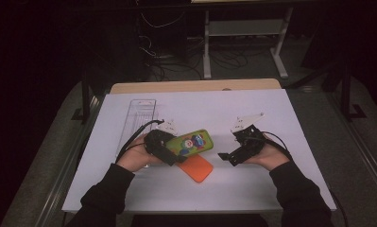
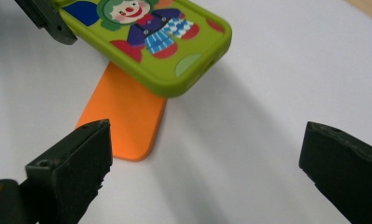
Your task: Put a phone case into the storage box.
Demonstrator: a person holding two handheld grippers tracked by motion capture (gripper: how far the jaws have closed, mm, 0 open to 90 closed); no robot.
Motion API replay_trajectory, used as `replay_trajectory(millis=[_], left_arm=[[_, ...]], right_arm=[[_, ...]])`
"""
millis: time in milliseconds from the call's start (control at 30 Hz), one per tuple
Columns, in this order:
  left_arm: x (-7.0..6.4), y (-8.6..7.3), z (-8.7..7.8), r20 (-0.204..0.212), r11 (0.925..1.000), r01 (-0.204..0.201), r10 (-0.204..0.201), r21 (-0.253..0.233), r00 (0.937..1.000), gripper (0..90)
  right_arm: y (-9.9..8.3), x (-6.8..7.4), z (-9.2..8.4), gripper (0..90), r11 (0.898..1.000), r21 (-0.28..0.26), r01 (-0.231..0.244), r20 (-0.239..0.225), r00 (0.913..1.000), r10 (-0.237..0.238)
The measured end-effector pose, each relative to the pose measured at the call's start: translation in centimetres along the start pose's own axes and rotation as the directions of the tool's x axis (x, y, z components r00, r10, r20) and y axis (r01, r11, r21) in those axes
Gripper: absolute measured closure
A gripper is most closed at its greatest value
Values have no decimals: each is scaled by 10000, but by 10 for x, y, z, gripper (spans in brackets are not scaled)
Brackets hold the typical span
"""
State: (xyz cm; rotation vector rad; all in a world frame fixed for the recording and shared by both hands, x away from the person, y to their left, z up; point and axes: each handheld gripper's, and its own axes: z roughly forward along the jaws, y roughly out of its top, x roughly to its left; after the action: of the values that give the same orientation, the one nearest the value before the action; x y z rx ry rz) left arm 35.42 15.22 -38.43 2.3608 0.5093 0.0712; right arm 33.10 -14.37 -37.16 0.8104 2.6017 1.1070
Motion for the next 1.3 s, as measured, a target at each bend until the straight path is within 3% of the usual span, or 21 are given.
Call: replay_trajectory(millis=[133, 233, 300, 333, 467, 500, 633, 700, 767, 800, 900, 933, 1133, 1167, 1300], left_arm=[[-1, 1, 0, -313, 9999, 147, -145, 85, 9994, 150], [0, 3, -3, -535, 9982, 588, -581, 112, 9969, 150], [1, 3, -4, -527, 9987, 477, -468, 159, 9975, 150], [-1, 4, -4, -534, 9976, 685, -686, -39, 9962, 150], [0, 5, -5, -723, 9965, 838, -841, -67, 9938, 150], [-1, 5, -5, -734, 9950, 987, -993, -121, 9923, 150], [0, 6, -8, -699, 9964, 849, -849, -27, 9939, 150], [-2, 7, -8, -641, 9939, 1078, -1091, -249, 9920, 150], [-2, 7, -9, -690, 9943, 1047, -1058, -203, 9920, 150], [-3, 7, -7, -711, 9915, 1246, -1270, -378, 9893, 150], [-2, 7, -7, -710, 9909, 1295, -1318, -367, 9887, 150], [-1, 7, -8, -745, 9936, 1115, -1123, -149, 9909, 150], [-1, 6, -8, -817, 9937, 1113, -1118, -106, 9904, 150], [-1, 6, -8, -809, 9941, 1083, -1086, -84, 9908, 150], [-1, 6, -8, -788, 9945, 1048, -1052, -86, 9913, 150]], right_arm=[[-6, 0, 1, 13, 9989, -98, -451, 32, 9990, 452], [-17, 3, 1, 13, 9936, -356, -1067, 251, 9939, 1077], [-19, 3, 1, 13, 9932, -402, -1096, 352, 9932, 1111], [-24, 5, 2, 13, 9864, -687, -1493, 465, 9872, 1526], [-29, 7, 4, 17, 9754, -1171, -1868, 654, 9786, 1953], [-30, 9, 6, 22, 9677, -1397, -2101, 826, 9714, 2228], [-31, 10, 10, 29, 9646, -1628, -2077, 877, 9707, 2238], [-31, 10, 14, 29, 9625, -1675, -2132, 835, 9698, 2293], [-31, 10, 16, 28, 9610, -1723, -2163, 832, 9689, 2330], [-31, 11, 17, 28, 9637, -1685, -2070, 898, 9704, 2242], [-30, 13, 20, 32, 9653, -1715, -1970, 947, 9720, 2152], [-30, 14, 22, 34, 9692, -1738, -1747, 1112, 9744, 1956], [-30, 18, 26, 33, 9772, -1664, -1316, 1604, 9743, 1585], [-30, 19, 26, 33, 9822, -1621, -951, 1885, 9740, 1254], [-30, 22, 26, 29, 9854, -1622, -511, 2159, 9726, 860]])
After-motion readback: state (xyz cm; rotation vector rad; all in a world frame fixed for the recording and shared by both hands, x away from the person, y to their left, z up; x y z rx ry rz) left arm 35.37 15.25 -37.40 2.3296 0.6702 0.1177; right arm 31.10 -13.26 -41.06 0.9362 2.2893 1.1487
